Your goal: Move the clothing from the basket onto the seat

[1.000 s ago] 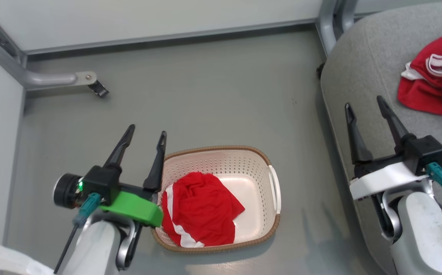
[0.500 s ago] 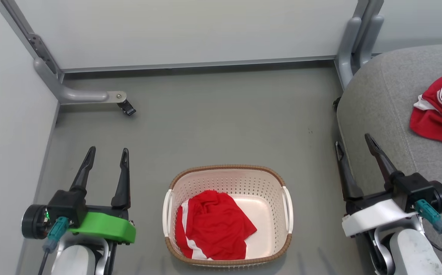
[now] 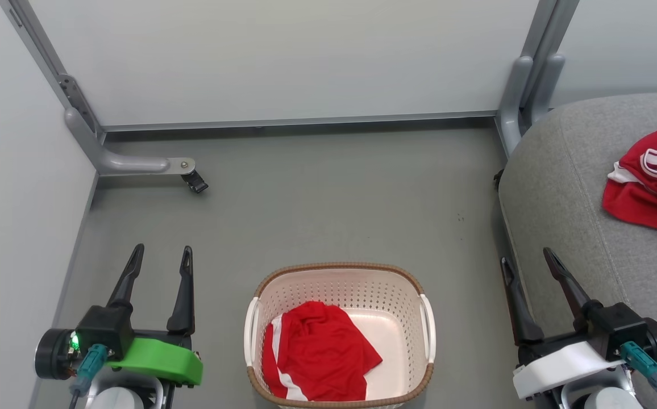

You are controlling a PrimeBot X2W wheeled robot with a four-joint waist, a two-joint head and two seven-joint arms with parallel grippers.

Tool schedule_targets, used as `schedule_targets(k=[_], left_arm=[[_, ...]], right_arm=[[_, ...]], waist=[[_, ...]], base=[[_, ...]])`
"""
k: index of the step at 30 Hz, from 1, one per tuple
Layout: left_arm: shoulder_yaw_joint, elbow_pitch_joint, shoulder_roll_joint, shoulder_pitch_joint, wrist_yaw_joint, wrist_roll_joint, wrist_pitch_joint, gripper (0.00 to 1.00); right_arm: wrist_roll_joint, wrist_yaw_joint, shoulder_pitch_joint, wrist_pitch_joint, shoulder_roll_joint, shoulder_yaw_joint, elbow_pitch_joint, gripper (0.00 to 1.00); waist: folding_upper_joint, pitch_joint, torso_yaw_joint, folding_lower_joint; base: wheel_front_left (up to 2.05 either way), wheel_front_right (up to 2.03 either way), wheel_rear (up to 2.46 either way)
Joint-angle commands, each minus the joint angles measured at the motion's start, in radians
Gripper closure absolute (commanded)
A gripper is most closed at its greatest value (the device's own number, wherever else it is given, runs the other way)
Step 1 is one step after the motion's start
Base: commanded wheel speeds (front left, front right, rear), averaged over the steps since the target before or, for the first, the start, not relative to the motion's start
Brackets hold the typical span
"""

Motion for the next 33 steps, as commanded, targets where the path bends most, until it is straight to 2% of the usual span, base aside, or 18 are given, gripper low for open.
schedule_targets(k=[1,12,20,33], left_arm=[[0.001,0.002,-0.004,0.012,-0.004,0.002,-0.001,0.0],[0.008,0.009,-0.006,0.004,-0.013,0.012,-0.001,0.0],[-0.031,0.025,0.008,-0.042,-0.016,0.023,-0.001,0.0],[-0.26,0.138,0.111,-0.234,-0.017,0.03,-0.001,0.0]], right_arm=[[0.008,-0.001,0.016,-0.002,-0.002,-0.001,-0.006,0.0],[0.017,-0.001,0.016,-0.002,-0.002,-0.007,0.0,0.0],[0.02,-0.001,-0.017,-0.002,-0.002,0.002,-0.003,0.0],[-0.003,-0.001,-0.116,-0.002,-0.002,0.028,-0.029,0.0]], waist=[[0.0,-0.002,-0.003,0.0001],[0.0,0.009,-0.014,0.0001],[0.0,0.038,-0.038,0.0001],[0.0,0.166,-0.135,0.0001]], base=[[0.0,0.0,0.0],[0.0,0.0,0.0],[0.0,0.0,0.0],[0.0,0.0,0.0]])
